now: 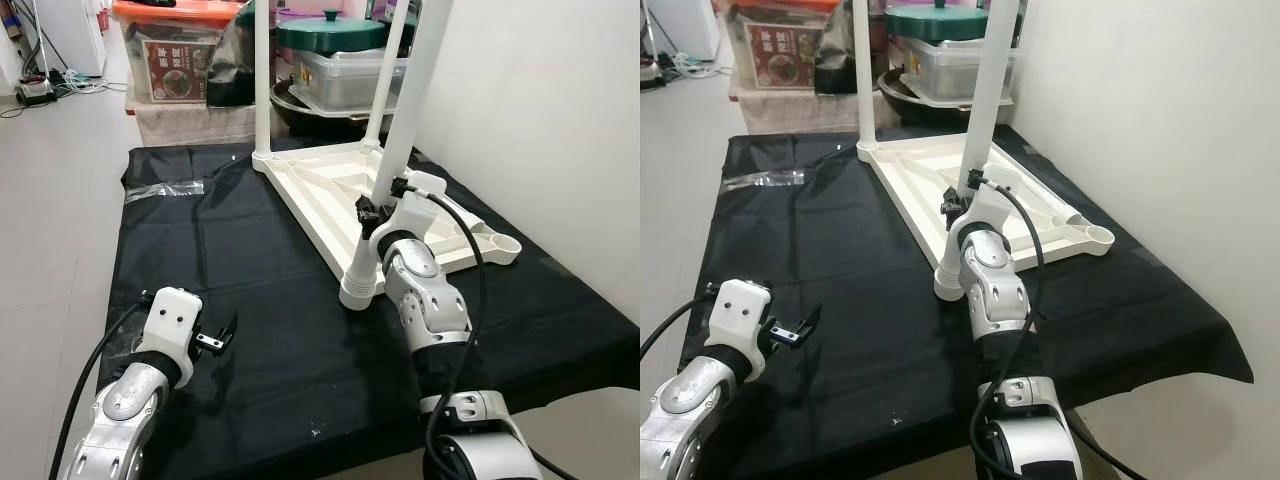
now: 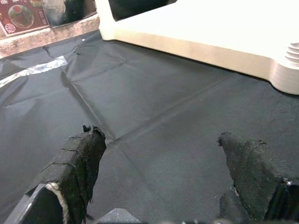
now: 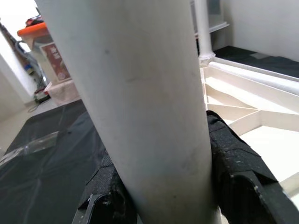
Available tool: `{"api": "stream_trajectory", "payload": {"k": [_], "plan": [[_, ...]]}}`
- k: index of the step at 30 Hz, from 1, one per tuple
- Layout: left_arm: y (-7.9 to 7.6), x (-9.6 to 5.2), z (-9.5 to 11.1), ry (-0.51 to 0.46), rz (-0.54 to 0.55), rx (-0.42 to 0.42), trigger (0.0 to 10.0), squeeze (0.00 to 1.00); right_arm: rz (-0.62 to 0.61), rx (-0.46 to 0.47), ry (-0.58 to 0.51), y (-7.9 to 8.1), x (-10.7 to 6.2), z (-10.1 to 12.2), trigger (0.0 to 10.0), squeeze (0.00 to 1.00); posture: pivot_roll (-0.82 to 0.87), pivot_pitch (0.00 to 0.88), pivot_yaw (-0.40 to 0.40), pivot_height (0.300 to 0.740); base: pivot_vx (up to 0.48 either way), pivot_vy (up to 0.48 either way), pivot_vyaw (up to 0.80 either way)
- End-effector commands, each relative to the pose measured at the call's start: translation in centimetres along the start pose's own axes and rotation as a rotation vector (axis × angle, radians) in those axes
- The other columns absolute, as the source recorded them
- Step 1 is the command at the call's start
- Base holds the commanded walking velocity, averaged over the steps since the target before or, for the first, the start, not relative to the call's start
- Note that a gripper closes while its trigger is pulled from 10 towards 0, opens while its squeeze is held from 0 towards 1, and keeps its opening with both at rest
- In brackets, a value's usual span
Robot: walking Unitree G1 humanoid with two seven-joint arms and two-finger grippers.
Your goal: Building children table
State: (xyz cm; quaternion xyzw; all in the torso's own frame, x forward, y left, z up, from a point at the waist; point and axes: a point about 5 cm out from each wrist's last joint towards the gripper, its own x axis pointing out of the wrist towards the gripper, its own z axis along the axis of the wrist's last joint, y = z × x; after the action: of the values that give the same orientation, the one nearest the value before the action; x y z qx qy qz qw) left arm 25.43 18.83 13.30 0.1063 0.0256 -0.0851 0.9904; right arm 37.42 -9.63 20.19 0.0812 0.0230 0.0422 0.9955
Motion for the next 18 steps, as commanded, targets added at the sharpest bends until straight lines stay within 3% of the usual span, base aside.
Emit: {"api": "stream_trajectory", "payload": {"k": [1, 2, 3, 6, 8, 9, 10, 11, 14, 15, 16, 17, 18], "plan": [[-0.4, 0.0, -0.4, 0.017, -0.008, -0.003, 10.0, 0.00, 0.076, 0.088, 0.104, 0.4, 0.0, -2.1, 10.0, 0.00, 0.04, 0.000, -0.085, 0.740, 0.000, 0.000, 0.00], [-0.4, 0.0, -0.4, 0.017, -0.008, -0.003, 10.0, 0.00, 0.076, 0.088, 0.104, 0.4, 0.0, -2.1, 10.0, 0.00, 0.04, 0.000, -0.085, 0.740, 0.000, 0.000, 0.00], [-0.5, 0.0, -0.4, 0.018, -0.012, -0.006, 10.0, 0.00, 0.106, 0.086, 0.085, 0.3, 0.1, -1.6, 10.0, 1.00, 0.03, 0.000, -0.083, 0.740, 0.000, 0.000, 0.00], [-0.5, 0.0, -0.5, 0.021, -0.016, -0.007, 10.0, 0.00, 0.166, 0.082, 0.025, 0.1, -0.2, 0.6, 10.0, 1.00, 0.02, 0.000, -0.077, 0.740, 0.000, 0.000, 0.00], [-0.5, 0.0, -0.5, 0.021, -0.016, -0.007, 10.0, 0.00, 0.166, 0.082, 0.025, 0.1, -0.2, 0.6, 10.0, 1.00, 0.02, 0.000, -0.077, 0.740, 0.000, 0.000, 0.00], [-0.5, 0.1, -0.5, 0.021, -0.018, -0.006, 10.0, 0.00, 0.272, 0.056, -0.030, 0.3, -0.4, 2.0, 10.0, 0.00, 0.02, 0.000, -0.076, 0.740, 0.000, 0.000, 0.00], [-0.5, 0.1, -0.5, 0.021, -0.018, -0.006, 10.0, 0.00, 0.272, 0.056, -0.030, 0.3, -0.4, 2.0, 10.0, 0.00, 0.02, 0.000, -0.076, 0.740, 0.000, 0.000, 0.00], [-0.4, 0.1, -0.5, 0.022, -0.019, -0.004, 10.0, 0.00, 0.423, 0.032, -0.069, 0.6, -0.9, 3.1, 10.0, 0.00, 0.02, 0.000, -0.072, 0.740, 0.000, 0.000, 0.00], [-0.4, 0.1, -0.5, 0.022, -0.019, -0.004, 10.0, 0.00, 0.423, 0.032, -0.069, 0.6, -0.9, 3.1, 10.0, 0.00, 0.02, 0.000, -0.072, 0.740, 0.000, 0.000, 0.00], [-0.5, 0.1, -0.5, 0.022, -0.023, -0.002, 10.0, 0.00, 0.557, -0.038, -0.083, 0.2, -1.0, 3.6, 10.0, 0.00, 0.02, 0.000, -0.075, 0.740, 0.000, 0.000, 0.00], [-0.5, 0.1, -0.5, 0.022, -0.023, -0.002, 10.0, 0.00, 0.557, -0.038, -0.083, 0.2, -1.0, 3.6, 10.0, 0.00, 0.02, 0.000, -0.075, 0.740, 0.000, 0.000, 0.00], [-0.5, 0.1, -0.5, 0.021, -0.025, -0.001, 10.0, 0.00, 0.695, -0.145, -0.063, -0.3, -0.8, 3.3, 10.0, 0.00, 0.03, 0.000, -0.076, 0.740, 0.000, 0.000, 0.00], [-0.5, 0.1, -0.5, 0.021, -0.025, -0.001, 10.0, 0.00, 0.695, -0.145, -0.063, -0.3, -0.8, 3.3, 10.0, 0.00, 0.03, 0.000, -0.076, 0.740, 0.000, 0.000, 0.00]]}}
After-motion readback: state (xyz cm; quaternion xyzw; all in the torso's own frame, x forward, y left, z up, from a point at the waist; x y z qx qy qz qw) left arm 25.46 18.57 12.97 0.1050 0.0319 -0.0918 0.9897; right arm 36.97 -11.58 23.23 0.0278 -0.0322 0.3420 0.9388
